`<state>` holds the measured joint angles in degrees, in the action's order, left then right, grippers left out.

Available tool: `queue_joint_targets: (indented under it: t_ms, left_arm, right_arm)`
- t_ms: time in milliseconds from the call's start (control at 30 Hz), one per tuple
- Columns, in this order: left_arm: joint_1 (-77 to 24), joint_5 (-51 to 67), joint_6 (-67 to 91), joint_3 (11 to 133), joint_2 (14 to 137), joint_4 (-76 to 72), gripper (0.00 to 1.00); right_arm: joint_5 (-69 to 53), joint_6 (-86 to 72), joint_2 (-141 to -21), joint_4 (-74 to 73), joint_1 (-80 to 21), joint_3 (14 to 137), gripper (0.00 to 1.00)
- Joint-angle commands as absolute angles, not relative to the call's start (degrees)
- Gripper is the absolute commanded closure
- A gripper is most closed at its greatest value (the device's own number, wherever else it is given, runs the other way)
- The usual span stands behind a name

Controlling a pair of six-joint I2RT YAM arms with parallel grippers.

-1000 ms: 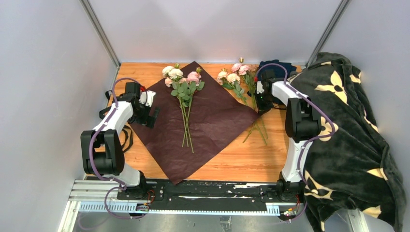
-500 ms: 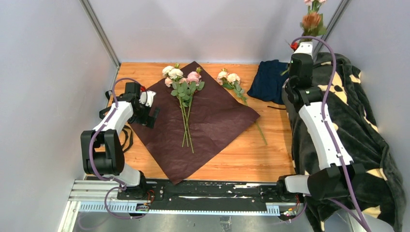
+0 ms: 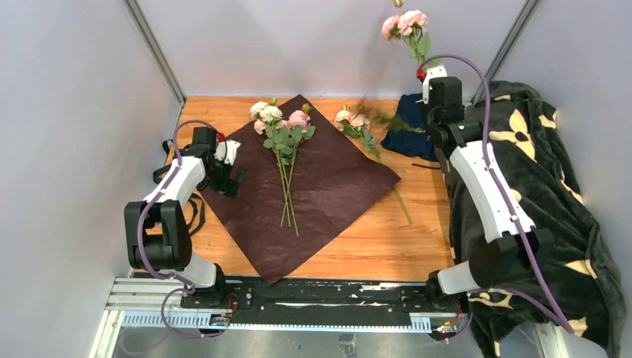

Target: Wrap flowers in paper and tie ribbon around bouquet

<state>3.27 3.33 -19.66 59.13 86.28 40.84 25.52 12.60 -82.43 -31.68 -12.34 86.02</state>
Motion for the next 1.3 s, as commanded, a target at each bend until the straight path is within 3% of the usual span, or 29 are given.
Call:
queue_joint_targets:
  t_ms: [0, 167, 267, 367, 500, 600, 767, 933, 967, 1033, 1133, 1200, 1233, 1267]
  left_arm:
    - [3.43, 3.25, -20.77, 60.52, 84.46, 41.43, 0.0]
    - [3.43, 5.35, -21.89, 64.13, 84.14, 44.51, 0.0]
    - [3.42, 10.77, -22.08, 69.59, 82.84, 49.33, 0.0]
    - [3.43, 21.67, -19.67, 75.67, 80.54, 52.06, 0.0]
    - [3.34, 38.53, -11.94, 82.84, 78.64, 52.04, 0.01]
    - [2.69, 46.98, -4.97, 87.23, 78.5, 50.45, 0.0]
    - [0.68, 44.26, 16.08, 81.31, 74.99, 30.43, 0.0]
    - [0.62, 34.87, 20.33, 76.78, 74.08, 21.87, 0.03]
    - [0.62, 34.36, 20.59, 76.76, 74.42, 21.67, 0.06]
    - [0.62, 34.55, 21.85, 76.21, 74.81, 20.25, 0.25]
    - [0.62, 34.51, 23.87, 75.5, 75.11, 19.1, 0.99]
    - [0.62, 33.67, 24.39, 74.74, 75.32, 19.77, 1.0]
    - [0.62, 32.67, 24.32, 74.25, 75.74, 20.88, 1.0]
    - [0.62, 31.73, 23.89, 73.65, 76.78, 22.14, 1.0]
  right_arm:
    - [9.53, 10.33, -76.31, -32.41, -12.57, 86.36, 1.0]
    - [2.4, 5.76, -72.73, -32.54, -12.13, 86.91, 1.0]
    - [-12.53, -1.47, -71.47, -27.14, -13.3, 85.06, 1.0]
    - [-24.58, -13.22, -73.63, -13.24, -19.76, 80.73, 1.0]
    - [-22.36, -27.77, -81.86, 8.96, -33.61, 76.35, 1.0]
    - [-23.65, -30.88, -90.34, 16.54, -40.06, 80.25, 1.0]
    - [-23.12, -30.12, -98.77, 20.53, -47.66, 86.5, 1.0]
    - [-23.9, -31.55, -101.7, 22.88, -50.46, 87.05, 1.0]
    - [-23.95, -31.54, -101.94, 22.87, -50.86, 86.91, 1.0]
    - [-24.79, -31.63, -102.68, 22.79, -51.33, 86.92, 1.0]
    - [-26.2, -31.68, -103.24, 21.93, -51.4, 86.76, 1.0]
    - [-28.23, -29.25, -102.94, 20.11, -50.79, 86.71, 0.96]
    - [-30.25, -26.96, -102.19, 18.31, -50.0, 86.74, 0.86]
    - [-32.86, -24.28, -101.16, 15.79, -48.43, 86.75, 0.7]
